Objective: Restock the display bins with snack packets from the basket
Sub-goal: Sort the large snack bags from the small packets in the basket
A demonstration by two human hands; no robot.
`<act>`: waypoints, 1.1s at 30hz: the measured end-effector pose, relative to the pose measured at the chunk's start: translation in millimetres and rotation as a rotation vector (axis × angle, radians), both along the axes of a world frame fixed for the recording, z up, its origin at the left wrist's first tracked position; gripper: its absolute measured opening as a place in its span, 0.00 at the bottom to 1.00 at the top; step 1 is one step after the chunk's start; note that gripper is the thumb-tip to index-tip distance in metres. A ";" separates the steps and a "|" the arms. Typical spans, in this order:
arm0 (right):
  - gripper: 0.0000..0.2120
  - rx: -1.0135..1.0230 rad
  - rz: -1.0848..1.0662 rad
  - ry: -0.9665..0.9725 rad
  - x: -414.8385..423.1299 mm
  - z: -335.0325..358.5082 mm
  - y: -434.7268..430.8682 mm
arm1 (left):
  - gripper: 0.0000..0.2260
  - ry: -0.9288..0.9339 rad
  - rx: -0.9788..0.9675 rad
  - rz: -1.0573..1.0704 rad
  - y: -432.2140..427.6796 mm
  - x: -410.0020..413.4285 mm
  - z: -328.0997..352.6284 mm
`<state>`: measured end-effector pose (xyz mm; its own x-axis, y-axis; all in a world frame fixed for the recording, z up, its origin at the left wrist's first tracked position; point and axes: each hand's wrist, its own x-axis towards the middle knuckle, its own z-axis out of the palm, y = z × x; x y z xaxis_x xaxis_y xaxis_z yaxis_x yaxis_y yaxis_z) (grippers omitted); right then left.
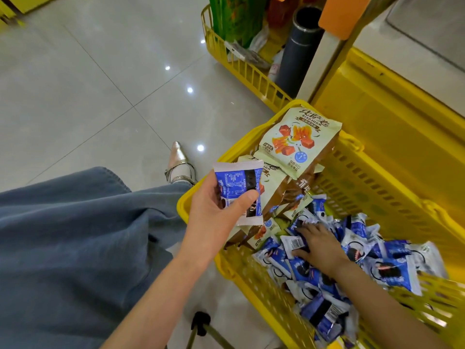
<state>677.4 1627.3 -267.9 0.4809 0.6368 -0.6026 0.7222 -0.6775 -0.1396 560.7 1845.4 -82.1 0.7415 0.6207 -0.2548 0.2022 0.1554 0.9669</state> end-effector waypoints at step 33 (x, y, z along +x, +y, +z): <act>0.14 0.776 -0.757 0.562 -57.4 172.5 -59.7 | 0.20 0.180 0.123 -0.618 -118.8 -32.6 -28.1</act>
